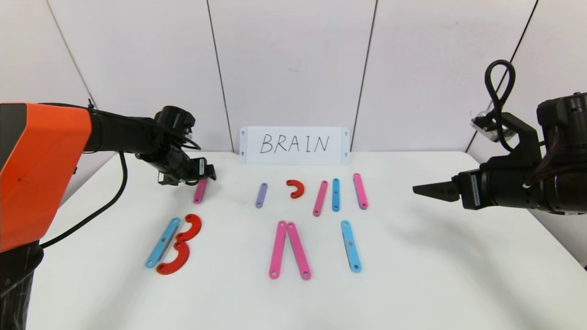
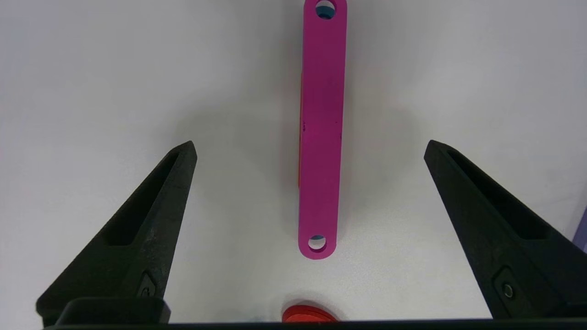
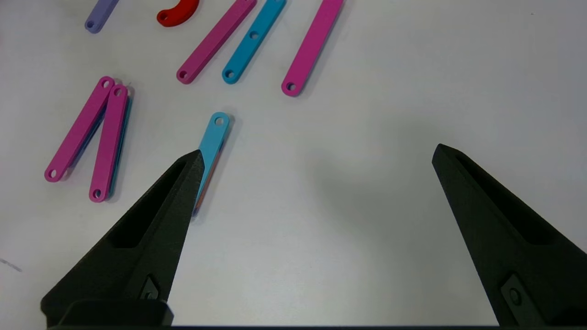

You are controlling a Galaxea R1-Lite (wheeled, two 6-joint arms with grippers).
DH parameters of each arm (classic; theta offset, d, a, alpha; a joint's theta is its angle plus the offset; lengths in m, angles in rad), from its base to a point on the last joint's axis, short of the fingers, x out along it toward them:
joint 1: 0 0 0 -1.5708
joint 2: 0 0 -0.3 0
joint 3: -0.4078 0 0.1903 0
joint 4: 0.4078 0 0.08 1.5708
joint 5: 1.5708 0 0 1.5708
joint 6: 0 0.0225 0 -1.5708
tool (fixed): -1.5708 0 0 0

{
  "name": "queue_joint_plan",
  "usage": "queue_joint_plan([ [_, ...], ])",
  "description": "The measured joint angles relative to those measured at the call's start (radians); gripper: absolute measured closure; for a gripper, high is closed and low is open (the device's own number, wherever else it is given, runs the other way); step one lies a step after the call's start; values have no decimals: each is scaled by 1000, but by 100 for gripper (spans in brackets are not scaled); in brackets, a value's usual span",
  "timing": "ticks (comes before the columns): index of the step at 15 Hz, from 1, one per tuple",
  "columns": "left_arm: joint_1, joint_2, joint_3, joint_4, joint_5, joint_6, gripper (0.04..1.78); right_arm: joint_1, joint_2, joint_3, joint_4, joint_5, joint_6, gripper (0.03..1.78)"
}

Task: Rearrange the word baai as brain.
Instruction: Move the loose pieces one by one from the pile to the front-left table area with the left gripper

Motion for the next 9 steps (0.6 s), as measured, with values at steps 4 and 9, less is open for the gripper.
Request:
queue_joint_plan([
  [4, 1, 27, -15, 0, 0, 3, 8, 0, 0, 1, 0, 0, 0, 7],
  [9, 0, 60, -44, 11, 0, 12, 31, 0, 0, 3, -1, 0, -1, 7],
])
